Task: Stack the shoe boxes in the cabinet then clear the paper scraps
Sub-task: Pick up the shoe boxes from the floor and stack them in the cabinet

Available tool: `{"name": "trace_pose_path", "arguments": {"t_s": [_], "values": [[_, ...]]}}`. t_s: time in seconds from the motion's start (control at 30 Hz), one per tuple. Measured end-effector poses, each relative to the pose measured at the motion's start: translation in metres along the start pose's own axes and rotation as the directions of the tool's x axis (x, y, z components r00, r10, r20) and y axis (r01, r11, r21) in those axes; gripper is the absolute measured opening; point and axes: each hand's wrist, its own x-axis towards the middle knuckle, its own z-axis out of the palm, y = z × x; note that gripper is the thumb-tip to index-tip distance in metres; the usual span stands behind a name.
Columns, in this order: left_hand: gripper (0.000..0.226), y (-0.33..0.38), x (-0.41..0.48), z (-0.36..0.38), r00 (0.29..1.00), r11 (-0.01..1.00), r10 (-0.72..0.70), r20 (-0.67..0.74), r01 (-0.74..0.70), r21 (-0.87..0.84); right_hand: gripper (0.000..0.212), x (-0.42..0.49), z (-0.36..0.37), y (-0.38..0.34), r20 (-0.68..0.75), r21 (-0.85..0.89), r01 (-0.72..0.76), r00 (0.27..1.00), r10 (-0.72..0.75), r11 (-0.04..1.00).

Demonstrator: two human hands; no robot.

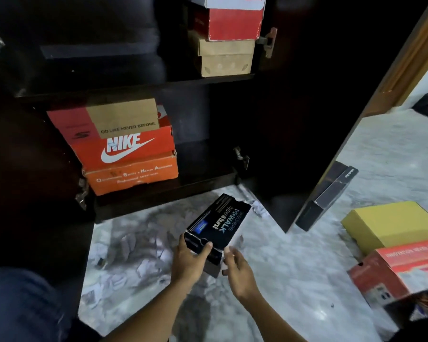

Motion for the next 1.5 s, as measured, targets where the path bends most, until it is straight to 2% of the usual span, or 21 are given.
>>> {"name": "trace_pose_path", "arguments": {"t_s": [0.1,0.17,0.3,0.4,0.47,0.6,0.7,0.83,1.0,1.1,1.2,1.23,1.37,1.4,1.43,1.5], "values": [[0.061,-0.025,-0.004,-0.003,0.992,0.989,-0.121,0.047,0.124,-0.080,0.047,-0.007,0.011,0.014,0.173,-0.193,0.014,0.985,0.020,0.981],[0.062,-0.038,-0.006,-0.003,0.987,0.986,-0.143,0.068,0.148,-0.075,0.035,0.002,0.010,0.022,0.203,-0.285,0.054,0.979,0.005,0.957],[0.088,-0.049,-0.014,0.010,0.987,0.978,-0.157,0.045,0.162,-0.131,0.034,0.036,-0.011,0.016,0.084,-0.298,0.031,0.996,-0.006,0.954],[0.100,-0.059,-0.018,0.030,0.976,0.957,-0.204,0.072,0.214,-0.194,0.036,0.073,-0.032,0.004,0.002,-0.262,-0.028,1.000,0.030,0.965],[0.117,-0.063,-0.019,0.041,0.972,0.956,-0.232,0.031,0.234,-0.177,0.039,0.097,-0.044,-0.006,-0.040,-0.288,-0.032,0.999,0.022,0.957],[0.127,-0.065,-0.018,0.048,0.969,0.956,-0.248,0.011,0.247,-0.159,0.046,0.144,-0.057,-0.030,-0.062,-0.253,0.009,0.998,-0.025,0.967],[0.120,-0.082,-0.001,0.055,0.968,0.957,-0.247,-0.049,0.236,-0.170,0.058,0.173,-0.059,-0.042,-0.029,-0.229,-0.042,0.999,0.036,0.972],[0.110,-0.087,0.005,0.063,0.973,0.972,-0.216,-0.077,0.206,-0.117,0.060,0.192,-0.058,-0.048,0.031,-0.136,-0.079,0.996,0.084,0.988],[0.123,-0.052,-0.001,0.058,0.981,0.979,-0.174,-0.082,0.163,-0.122,0.061,0.184,-0.072,-0.056,-0.032,-0.081,-0.035,0.999,0.032,0.996],[0.132,-0.029,-0.004,0.042,0.980,0.975,-0.169,-0.108,0.151,-0.161,0.074,0.163,-0.087,-0.070,-0.061,-0.078,0.022,0.998,-0.027,0.997],[0.130,-0.010,0.000,0.016,0.986,0.981,-0.075,-0.150,0.045,-0.190,0.107,0.139,-0.106,-0.085,-0.028,-0.133,0.108,0.993,-0.113,0.985],[0.130,-0.001,0.002,0.004,0.988,0.983,-0.038,-0.149,0.010,-0.184,0.107,0.127,-0.112,-0.095,-0.007,-0.131,0.134,0.991,-0.136,0.982],[0.126,0.033,0.015,-0.044,0.984,0.986,0.094,-0.153,-0.113,-0.120,0.084,0.071,-0.128,-0.147,0.015,-0.048,0.201,0.980,-0.201,0.978],[0.124,0.048,0.015,-0.058,0.979,0.982,0.137,-0.150,-0.154,-0.108,0.084,0.061,-0.130,-0.159,0.012,-0.045,0.254,0.967,-0.253,0.966],[0.121,0.067,0.012,-0.073,0.974,0.975,0.176,-0.142,-0.192,-0.110,0.093,0.053,-0.133,-0.168,0.002,-0.043,0.295,0.955,-0.295,0.955],[0.102,0.103,0.012,-0.103,0.961,0.955,0.251,-0.113,-0.265,-0.135,0.125,0.039,-0.140,-0.191,-0.057,-0.092,0.386,0.918,-0.392,0.918]]}}
